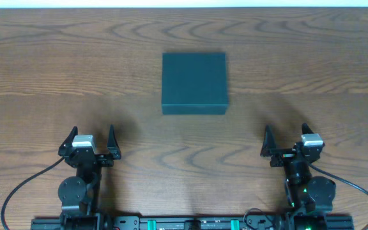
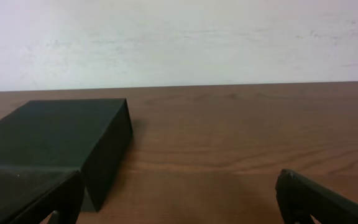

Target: Pack container

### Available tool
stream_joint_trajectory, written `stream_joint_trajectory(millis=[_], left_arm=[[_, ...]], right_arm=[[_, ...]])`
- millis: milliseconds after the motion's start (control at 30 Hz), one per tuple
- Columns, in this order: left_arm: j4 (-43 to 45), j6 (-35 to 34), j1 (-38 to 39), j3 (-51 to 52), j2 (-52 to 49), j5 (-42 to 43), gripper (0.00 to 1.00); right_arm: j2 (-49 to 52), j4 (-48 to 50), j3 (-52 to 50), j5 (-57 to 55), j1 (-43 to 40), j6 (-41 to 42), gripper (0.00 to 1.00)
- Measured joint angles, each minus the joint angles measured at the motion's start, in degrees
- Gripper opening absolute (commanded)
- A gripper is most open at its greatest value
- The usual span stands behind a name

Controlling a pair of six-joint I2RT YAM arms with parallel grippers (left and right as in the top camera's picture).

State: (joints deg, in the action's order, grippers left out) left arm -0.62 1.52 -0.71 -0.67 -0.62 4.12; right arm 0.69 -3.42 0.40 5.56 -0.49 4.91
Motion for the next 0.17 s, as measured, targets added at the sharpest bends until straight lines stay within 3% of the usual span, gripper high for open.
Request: stream_joint_trajectory(millis=[167], left_arm=[[0.0,0.0,0.0,0.0,0.0,0.0,0.95]], right_arm=[[0.0,0.0,0.0,0.0,0.0,0.0,0.99]])
